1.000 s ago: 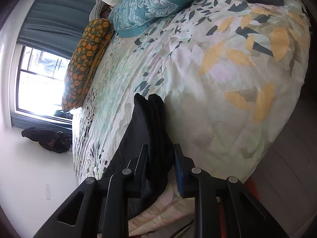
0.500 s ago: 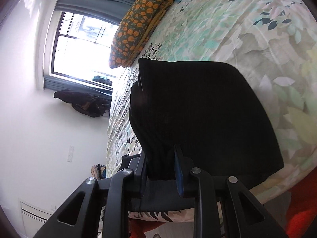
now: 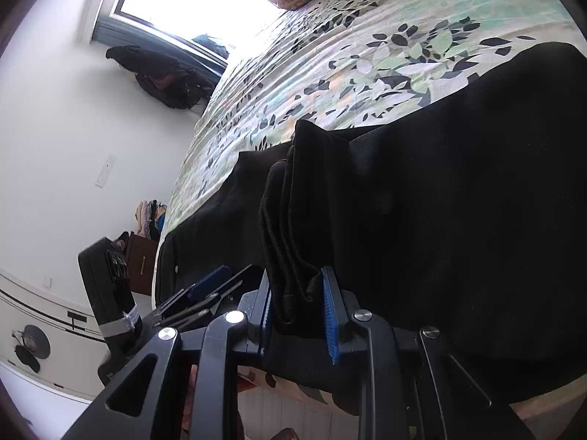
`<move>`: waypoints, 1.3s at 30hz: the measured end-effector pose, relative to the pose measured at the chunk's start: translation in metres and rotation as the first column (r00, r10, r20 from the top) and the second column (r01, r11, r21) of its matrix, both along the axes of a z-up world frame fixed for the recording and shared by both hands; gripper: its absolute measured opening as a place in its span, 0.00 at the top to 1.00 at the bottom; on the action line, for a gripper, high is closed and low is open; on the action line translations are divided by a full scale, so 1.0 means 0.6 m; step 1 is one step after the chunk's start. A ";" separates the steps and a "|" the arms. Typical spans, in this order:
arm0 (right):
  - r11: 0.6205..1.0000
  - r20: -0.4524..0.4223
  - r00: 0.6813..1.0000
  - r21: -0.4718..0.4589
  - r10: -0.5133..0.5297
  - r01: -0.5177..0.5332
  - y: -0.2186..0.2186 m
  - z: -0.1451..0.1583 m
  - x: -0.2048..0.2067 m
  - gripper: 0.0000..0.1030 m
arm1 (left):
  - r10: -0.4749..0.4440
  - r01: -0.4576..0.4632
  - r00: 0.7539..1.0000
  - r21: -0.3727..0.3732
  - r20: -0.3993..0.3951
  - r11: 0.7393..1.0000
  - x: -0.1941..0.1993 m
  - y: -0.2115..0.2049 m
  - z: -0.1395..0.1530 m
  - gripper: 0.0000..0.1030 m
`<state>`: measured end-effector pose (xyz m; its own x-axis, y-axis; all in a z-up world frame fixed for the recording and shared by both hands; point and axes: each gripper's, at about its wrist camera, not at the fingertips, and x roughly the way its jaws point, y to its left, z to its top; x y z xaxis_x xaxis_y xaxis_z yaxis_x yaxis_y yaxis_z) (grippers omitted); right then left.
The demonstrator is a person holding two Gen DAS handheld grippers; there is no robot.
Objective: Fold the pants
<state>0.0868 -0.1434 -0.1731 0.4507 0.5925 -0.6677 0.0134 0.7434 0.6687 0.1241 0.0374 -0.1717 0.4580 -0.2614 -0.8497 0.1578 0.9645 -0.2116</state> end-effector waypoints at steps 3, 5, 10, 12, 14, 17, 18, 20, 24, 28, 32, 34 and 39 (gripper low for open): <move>0.997 -0.008 0.997 -0.006 0.072 -0.072 0.010 -0.011 -0.004 0.49 | 0.035 -0.035 0.999 -0.064 -0.014 0.997 0.004 0.018 0.003 0.21; 0.992 0.014 0.993 -0.037 0.121 -0.121 0.012 0.005 -0.013 0.27 | 0.076 -0.078 0.997 -0.111 -0.021 0.991 0.006 0.038 0.008 0.21; 0.959 0.094 0.972 -0.205 0.217 -0.194 -0.017 0.065 -0.073 0.18 | 0.076 -0.064 0.996 -0.232 0.040 0.970 -0.009 0.055 0.051 0.21; 0.952 0.124 0.970 -0.252 0.208 -0.172 -0.046 0.082 -0.104 0.18 | -0.035 0.058 0.994 -0.227 0.106 0.972 -0.027 0.017 0.077 0.22; 0.953 0.143 0.975 -0.276 0.168 -0.124 -0.081 0.089 -0.131 0.18 | -0.170 0.195 0.975 -0.182 0.146 0.964 -0.048 -0.036 0.090 0.23; 0.967 0.161 0.985 -0.256 0.057 -0.015 -0.134 0.092 -0.158 0.18 | -0.296 0.306 0.946 -0.065 0.132 0.950 -0.062 -0.110 0.076 0.23; 0.970 0.166 0.986 -0.241 0.023 0.018 -0.148 0.094 -0.162 0.18 | -0.304 0.310 0.946 -0.032 0.117 0.950 -0.059 -0.126 0.067 0.23; 0.972 0.182 0.983 -0.224 -0.028 0.069 -0.163 0.100 -0.162 0.18 | -0.291 0.294 0.953 -0.021 0.080 0.956 -0.048 -0.141 0.051 0.23; 0.968 0.202 0.978 -0.232 -0.048 0.095 -0.174 0.104 -0.161 0.18 | -0.264 0.267 0.962 -0.038 0.074 0.963 -0.040 -0.145 0.052 0.33; 0.973 0.178 0.982 -0.210 -0.059 0.097 -0.185 0.097 -0.168 0.18 | -0.281 0.284 0.958 -0.052 0.047 0.958 -0.052 -0.144 0.047 0.52; 0.974 0.192 0.980 -0.206 -0.056 0.096 -0.182 0.098 -0.166 0.18 | -0.279 0.277 0.960 -0.047 -0.037 0.960 -0.047 -0.150 0.016 0.64; 0.975 0.198 0.979 -0.206 -0.046 0.088 -0.175 0.100 -0.167 0.18 | -0.268 0.264 0.961 -0.052 -0.067 0.963 -0.044 -0.148 0.003 0.63; 0.971 0.203 0.978 -0.224 -0.039 0.086 -0.170 0.099 -0.165 0.18 | -0.210 0.196 0.974 -0.142 -0.085 0.970 -0.038 -0.123 0.010 0.90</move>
<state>-0.0125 -0.2454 -0.1140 0.6176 0.3999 -0.6772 -0.0495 0.8791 0.4740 0.1016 -0.0365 -0.1655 0.2991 -0.4528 -0.8400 0.3191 0.8770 -0.3592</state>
